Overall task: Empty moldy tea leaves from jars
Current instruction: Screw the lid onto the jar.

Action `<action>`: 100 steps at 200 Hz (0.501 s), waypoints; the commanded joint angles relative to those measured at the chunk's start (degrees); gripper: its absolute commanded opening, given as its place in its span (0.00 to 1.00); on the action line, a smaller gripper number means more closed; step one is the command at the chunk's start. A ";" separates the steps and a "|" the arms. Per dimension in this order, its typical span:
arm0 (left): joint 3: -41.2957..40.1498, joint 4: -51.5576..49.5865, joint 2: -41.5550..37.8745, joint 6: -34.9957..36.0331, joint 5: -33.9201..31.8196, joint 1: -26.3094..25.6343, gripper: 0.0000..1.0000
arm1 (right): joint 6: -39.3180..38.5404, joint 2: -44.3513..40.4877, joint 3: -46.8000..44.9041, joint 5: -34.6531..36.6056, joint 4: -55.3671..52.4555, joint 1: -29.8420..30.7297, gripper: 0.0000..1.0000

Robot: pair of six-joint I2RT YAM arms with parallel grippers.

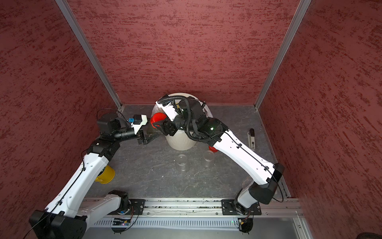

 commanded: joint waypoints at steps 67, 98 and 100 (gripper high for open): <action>1.05 -1.33 -0.20 0.66 3.19 0.24 0.63 | -22.80 0.40 3.37 -11.37 -8.85 -2.58 0.40; 1.76 -2.78 0.09 1.13 4.01 0.18 0.63 | -30.12 4.46 10.67 -16.22 -16.10 -5.11 0.40; 1.77 -2.79 0.11 1.11 4.01 0.18 0.63 | -30.53 4.78 11.34 -16.70 -16.66 -5.15 0.40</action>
